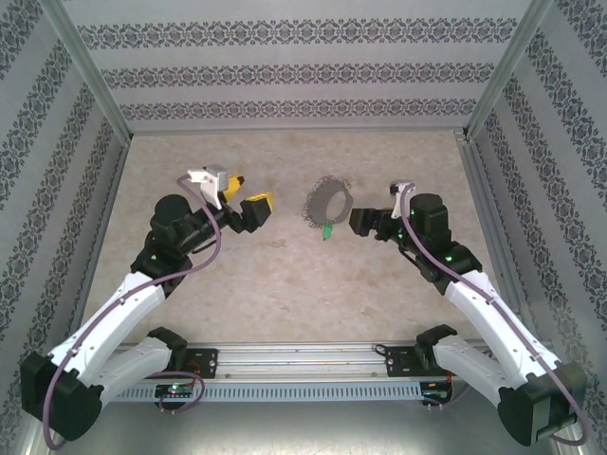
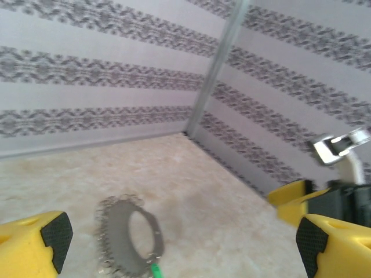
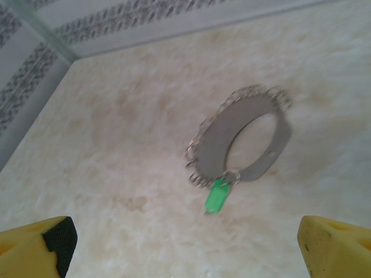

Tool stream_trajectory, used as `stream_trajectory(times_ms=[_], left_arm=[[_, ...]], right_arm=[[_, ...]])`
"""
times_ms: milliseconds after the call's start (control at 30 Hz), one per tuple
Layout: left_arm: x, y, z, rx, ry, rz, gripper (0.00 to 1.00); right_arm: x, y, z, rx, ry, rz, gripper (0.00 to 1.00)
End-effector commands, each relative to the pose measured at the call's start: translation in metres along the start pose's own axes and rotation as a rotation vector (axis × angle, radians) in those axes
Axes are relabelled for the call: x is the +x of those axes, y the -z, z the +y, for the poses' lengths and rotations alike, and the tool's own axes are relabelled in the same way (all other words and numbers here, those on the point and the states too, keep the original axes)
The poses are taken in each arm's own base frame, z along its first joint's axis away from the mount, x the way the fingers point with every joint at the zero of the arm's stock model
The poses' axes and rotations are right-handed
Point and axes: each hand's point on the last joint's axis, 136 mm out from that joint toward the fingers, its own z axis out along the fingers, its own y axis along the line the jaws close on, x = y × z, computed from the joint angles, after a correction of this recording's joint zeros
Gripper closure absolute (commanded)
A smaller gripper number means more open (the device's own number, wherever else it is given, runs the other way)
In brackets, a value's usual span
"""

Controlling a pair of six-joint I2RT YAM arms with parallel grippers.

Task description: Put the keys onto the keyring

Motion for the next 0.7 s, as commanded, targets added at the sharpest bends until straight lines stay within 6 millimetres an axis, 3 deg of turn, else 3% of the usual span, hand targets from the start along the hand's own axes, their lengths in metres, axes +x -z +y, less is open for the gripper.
stream_trajectory(times_ms=[0,100,233,367,533,667], left_arm=[[-0.001,0.015,0.037,-0.211,-0.114,-0.047,0.0],[-0.003,0.031,0.064,-0.378,-0.229,-0.104,0.0],[0.009,0.043,0.101,-0.586,-0.434,-0.03,0.0],[0.032,0.054,0.135,-0.711,-0.496,0.057,0.0],[0.071,0.07,0.172,-0.79,-0.394,0.068,0.0],[0.114,0.062,0.193,-0.779,-0.385,0.095,0.0]], right_arm=[[-0.009,0.007,-0.043,0.226,0.011,-0.036,0.02],[-0.026,0.011,-0.082,0.413,0.0,-0.13,0.02],[-0.036,0.016,-0.128,0.595,-0.007,-0.258,0.02],[-0.032,0.01,-0.151,0.698,0.095,-0.28,0.02],[-0.019,-0.001,-0.174,0.784,0.138,-0.238,0.02],[-0.006,-0.013,-0.191,0.795,0.16,-0.228,0.02]])
